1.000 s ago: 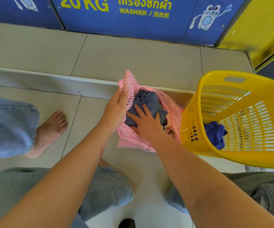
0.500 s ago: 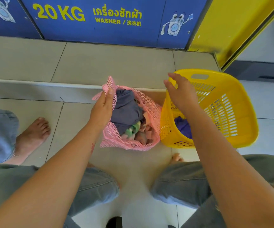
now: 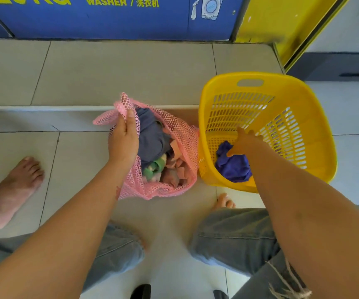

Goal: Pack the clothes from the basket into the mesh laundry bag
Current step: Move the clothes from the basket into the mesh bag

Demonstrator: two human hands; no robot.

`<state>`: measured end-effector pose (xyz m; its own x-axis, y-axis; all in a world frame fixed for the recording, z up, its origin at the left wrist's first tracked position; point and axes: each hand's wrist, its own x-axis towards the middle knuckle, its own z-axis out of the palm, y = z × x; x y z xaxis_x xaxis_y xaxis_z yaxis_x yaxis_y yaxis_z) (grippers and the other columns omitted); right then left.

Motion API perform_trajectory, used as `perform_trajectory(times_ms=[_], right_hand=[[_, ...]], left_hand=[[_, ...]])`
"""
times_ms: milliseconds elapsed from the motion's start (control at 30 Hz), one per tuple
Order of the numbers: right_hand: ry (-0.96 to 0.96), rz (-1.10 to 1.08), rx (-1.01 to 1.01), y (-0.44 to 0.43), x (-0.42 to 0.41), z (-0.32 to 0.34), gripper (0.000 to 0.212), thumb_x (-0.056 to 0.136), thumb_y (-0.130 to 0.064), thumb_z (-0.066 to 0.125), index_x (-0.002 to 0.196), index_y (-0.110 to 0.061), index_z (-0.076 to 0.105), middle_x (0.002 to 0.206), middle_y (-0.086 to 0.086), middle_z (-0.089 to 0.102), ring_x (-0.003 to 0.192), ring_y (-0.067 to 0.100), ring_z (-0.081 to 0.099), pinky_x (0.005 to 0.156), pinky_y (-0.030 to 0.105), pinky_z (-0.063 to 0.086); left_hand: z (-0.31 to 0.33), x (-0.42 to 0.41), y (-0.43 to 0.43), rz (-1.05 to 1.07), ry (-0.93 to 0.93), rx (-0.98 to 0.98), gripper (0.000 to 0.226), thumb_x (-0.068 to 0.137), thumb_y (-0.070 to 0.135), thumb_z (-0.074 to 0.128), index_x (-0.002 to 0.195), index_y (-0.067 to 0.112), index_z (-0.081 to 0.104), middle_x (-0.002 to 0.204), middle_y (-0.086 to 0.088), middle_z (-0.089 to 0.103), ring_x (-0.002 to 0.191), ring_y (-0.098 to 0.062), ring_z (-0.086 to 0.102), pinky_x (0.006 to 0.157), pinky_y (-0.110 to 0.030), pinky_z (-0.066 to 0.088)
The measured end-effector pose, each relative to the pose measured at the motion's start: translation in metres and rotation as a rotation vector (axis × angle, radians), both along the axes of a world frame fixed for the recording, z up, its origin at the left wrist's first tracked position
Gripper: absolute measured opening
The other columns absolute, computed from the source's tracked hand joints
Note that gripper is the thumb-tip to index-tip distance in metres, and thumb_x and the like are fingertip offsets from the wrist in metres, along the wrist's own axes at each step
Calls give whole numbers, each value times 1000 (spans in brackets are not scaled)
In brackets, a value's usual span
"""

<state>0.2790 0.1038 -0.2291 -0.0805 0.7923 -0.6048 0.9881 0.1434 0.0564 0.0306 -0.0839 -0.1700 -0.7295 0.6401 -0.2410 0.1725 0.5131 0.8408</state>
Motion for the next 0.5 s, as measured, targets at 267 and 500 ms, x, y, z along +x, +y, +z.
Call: perform_trajectory(times_ms=[267, 500], right_hand=[[-112, 144, -190, 24, -1, -41, 130, 64, -56, 83, 155, -24, -5, 158, 26, 8, 141, 49, 26, 106, 59, 36], [-196, 115, -235, 16, 1, -79, 122, 71, -52, 80, 155, -17, -1, 156, 23, 9, 143, 46, 17, 110, 57, 33]], left_hand=[[-23, 11, 23, 38, 48, -116, 55, 103, 50, 21, 151, 25, 30, 150, -10, 43, 135, -33, 41, 107, -40, 32], [-51, 1, 28, 60, 68, -120, 57, 102, 53, 22, 150, 25, 32, 147, -10, 47, 133, -33, 44, 106, -40, 34]])
